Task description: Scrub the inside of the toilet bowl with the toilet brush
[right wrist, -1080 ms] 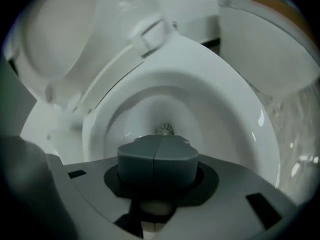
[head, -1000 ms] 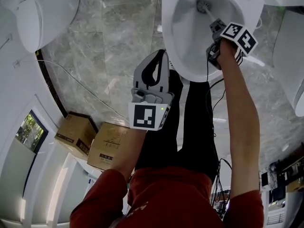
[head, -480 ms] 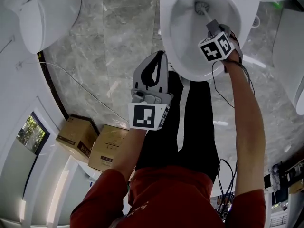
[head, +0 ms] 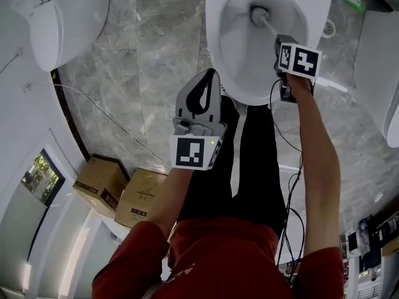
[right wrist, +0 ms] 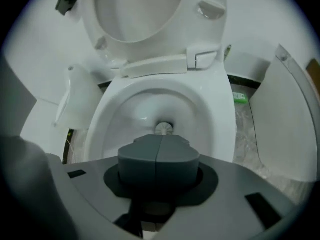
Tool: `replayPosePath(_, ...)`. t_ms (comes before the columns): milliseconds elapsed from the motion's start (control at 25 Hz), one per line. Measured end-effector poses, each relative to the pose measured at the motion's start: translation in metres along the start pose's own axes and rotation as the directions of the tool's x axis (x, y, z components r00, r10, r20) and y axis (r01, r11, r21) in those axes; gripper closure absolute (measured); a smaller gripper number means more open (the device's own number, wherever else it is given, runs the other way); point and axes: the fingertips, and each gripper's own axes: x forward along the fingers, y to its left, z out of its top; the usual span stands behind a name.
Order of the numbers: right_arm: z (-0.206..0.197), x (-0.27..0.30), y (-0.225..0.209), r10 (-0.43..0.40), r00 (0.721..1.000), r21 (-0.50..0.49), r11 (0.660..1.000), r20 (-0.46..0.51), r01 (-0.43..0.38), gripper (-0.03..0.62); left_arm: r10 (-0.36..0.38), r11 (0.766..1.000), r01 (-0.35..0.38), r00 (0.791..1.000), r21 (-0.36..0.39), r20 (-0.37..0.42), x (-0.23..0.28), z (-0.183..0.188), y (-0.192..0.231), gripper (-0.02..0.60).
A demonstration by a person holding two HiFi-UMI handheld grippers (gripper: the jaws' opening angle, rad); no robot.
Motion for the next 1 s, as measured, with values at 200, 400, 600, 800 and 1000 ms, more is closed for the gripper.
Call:
replayPosePath(200, -0.047, -0.039, -0.002, -0.005, 1.0, -0.117, 0.993, 0.019, 0.007, 0.445, -0.003, 1.0, 0.003, 1.0, 0.004, 0.012, -0.009, 0.009, -0.007, 0.583)
replayPosePath(400, -0.107, -0.088, -0.003, -0.01, 1.0, -0.149, 0.989, 0.016, 0.013, 0.445, -0.008, 1.0, 0.007, 1.0, 0.007, 0.019, -0.02, 0.018, -0.013, 0.583)
replayPosePath(600, -0.123, -0.124, 0.001, 0.023, 0.997, -0.093, 0.996, 0.074, -0.016, 0.444, -0.009, 1.0, 0.009, 1.0, 0.014, -0.01, -0.034, 0.034, -0.019, 0.583)
replayPosePath(800, -0.113, -0.203, 0.02, 0.07, 0.981, -0.065, 0.996, 0.184, -0.059, 0.444, 0.013, 0.999, -0.013, 0.999, 0.029, 0.033, -0.065, 0.092, -0.024, 0.583)
replayPosePath(1000, -0.083, -0.298, 0.027, 0.047, 0.938, -0.033, 0.999, 0.343, -0.038, 0.444, -0.026, 0.998, 0.019, 0.993, 0.056, 0.115, -0.091, 0.172, -0.039, 0.583)
